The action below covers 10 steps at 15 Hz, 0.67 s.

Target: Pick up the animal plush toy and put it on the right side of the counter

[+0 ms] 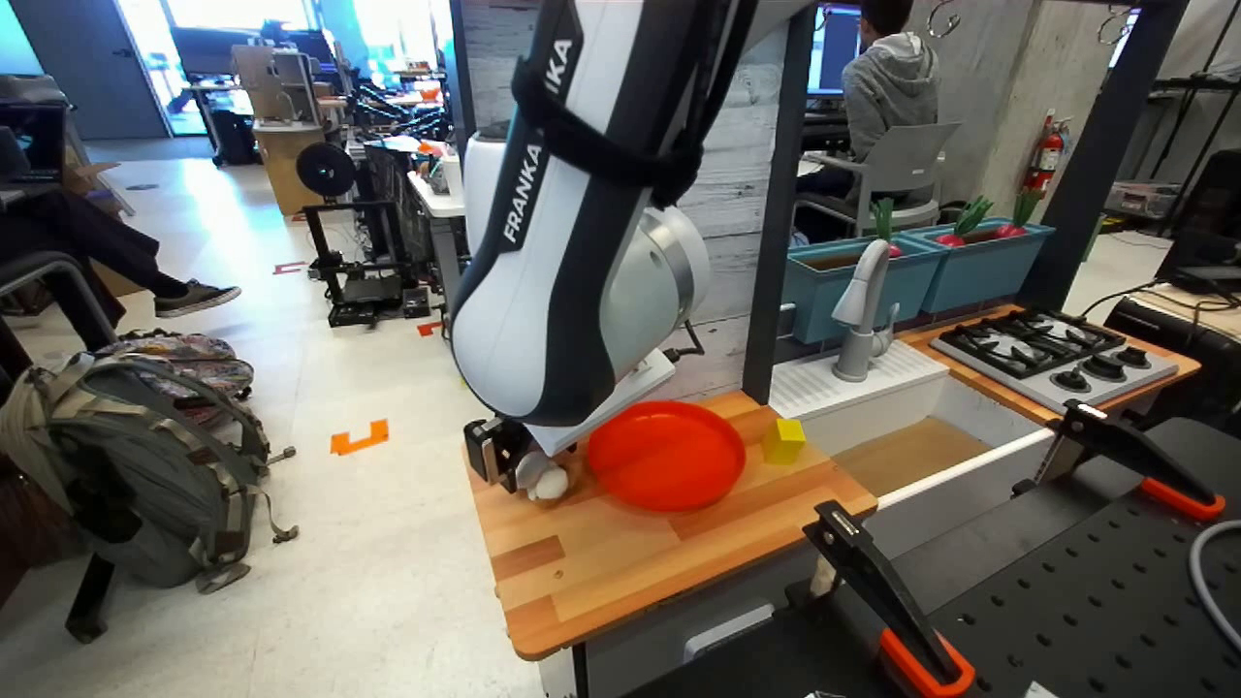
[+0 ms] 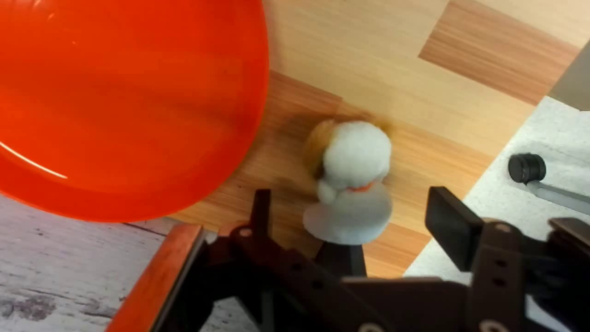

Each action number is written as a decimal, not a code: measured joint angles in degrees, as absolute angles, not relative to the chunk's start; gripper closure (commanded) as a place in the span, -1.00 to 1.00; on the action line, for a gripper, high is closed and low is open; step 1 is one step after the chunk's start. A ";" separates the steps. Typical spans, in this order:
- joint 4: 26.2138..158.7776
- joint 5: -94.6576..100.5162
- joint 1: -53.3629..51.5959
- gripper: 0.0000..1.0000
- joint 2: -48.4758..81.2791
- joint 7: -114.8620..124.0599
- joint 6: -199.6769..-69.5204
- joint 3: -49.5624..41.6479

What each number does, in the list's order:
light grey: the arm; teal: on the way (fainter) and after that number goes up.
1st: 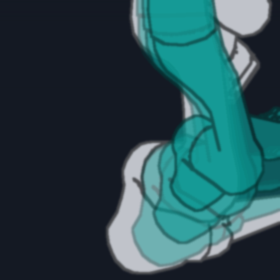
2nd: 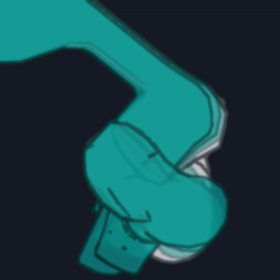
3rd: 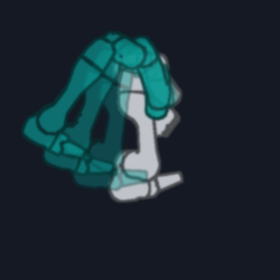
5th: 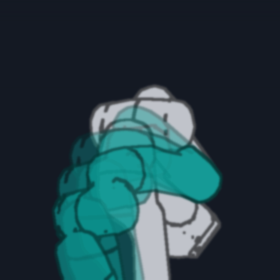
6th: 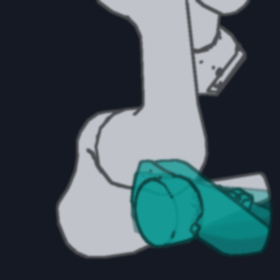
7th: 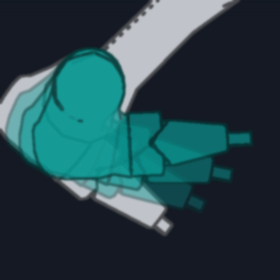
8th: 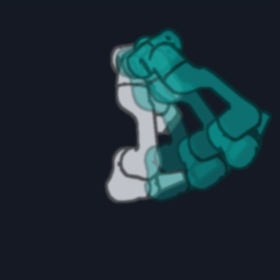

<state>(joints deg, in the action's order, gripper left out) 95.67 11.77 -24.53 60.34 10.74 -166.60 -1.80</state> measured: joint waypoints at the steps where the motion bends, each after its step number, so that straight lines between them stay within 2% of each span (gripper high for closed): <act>1: 94.68 11.60 -24.52 0.08 61.14 10.74 -166.60 -1.93; 4: 92.89 11.08 -24.54 0.57 62.65 10.74 -166.60 -2.07; 7: 92.47 11.06 -24.83 0.96 63.03 10.74 -166.60 -1.99; 10: 93.40 11.02 -25.00 0.96 62.64 10.62 -166.54 -1.48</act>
<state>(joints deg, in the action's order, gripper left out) 93.40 11.02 -25.00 62.64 10.62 -166.54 -1.48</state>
